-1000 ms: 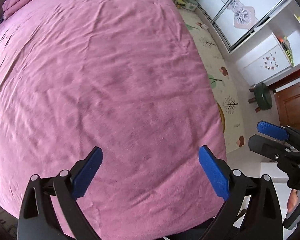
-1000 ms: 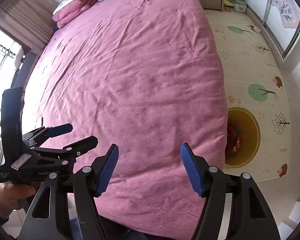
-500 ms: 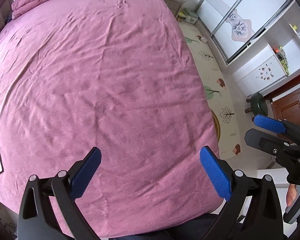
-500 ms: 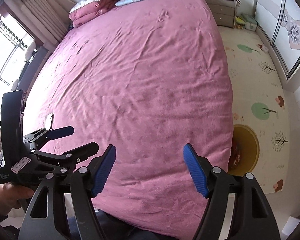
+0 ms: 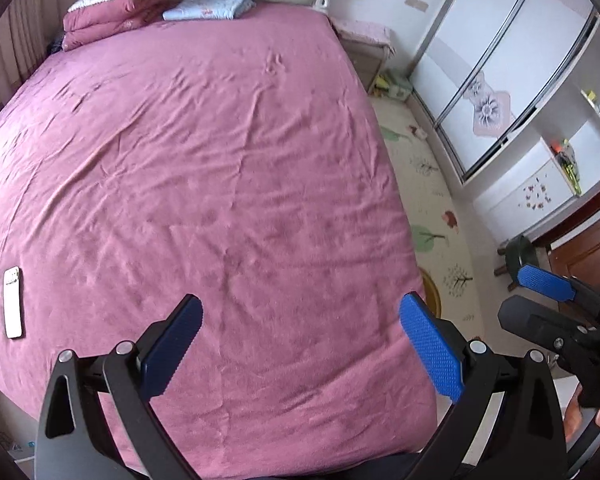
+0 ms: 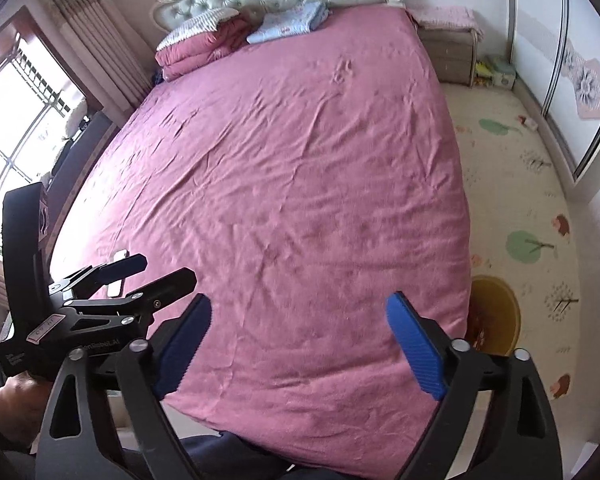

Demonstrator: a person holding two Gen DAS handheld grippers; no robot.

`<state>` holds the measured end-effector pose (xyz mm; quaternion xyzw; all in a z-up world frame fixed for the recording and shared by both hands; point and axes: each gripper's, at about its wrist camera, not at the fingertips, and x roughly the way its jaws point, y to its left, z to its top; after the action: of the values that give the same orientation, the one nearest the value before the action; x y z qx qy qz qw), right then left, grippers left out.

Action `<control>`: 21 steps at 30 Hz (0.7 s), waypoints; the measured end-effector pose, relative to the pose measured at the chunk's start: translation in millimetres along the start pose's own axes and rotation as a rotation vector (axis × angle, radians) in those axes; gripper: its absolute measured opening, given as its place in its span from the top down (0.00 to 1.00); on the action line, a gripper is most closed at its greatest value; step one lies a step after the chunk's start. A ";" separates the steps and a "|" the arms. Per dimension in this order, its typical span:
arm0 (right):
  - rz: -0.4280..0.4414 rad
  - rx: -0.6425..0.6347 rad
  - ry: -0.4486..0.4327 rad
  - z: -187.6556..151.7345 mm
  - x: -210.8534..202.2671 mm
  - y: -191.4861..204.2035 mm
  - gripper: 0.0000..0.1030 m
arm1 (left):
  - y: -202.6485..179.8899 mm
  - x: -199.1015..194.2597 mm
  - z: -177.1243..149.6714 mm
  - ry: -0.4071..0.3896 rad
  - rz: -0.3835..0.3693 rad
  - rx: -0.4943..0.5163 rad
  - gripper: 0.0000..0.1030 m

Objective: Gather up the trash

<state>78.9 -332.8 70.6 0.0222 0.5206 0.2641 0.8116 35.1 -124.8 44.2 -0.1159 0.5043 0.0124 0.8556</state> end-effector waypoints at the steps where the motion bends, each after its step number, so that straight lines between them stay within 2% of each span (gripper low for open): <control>1: -0.004 -0.003 -0.013 1.0 -2.8 1.9 0.15 | -0.9 -3.1 0.5 -0.014 0.017 0.010 0.04; 5: -0.018 0.010 -0.051 2.8 -10.9 4.7 0.13 | 0.5 -11.7 1.5 -0.042 0.085 0.002 0.04; 12: -0.034 -0.005 -0.120 5.4 -23.2 11.3 0.10 | 9.2 -24.7 2.0 -0.084 0.102 -0.022 0.04; 21: -0.019 -0.005 -0.108 2.7 -22.5 17.6 0.09 | 5.3 -39.4 0.1 -0.130 0.158 0.016 0.04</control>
<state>66.9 -327.2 96.1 0.0293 0.4756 0.2560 0.8411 15.0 -115.9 77.3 -0.0679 0.4555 0.0834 0.8837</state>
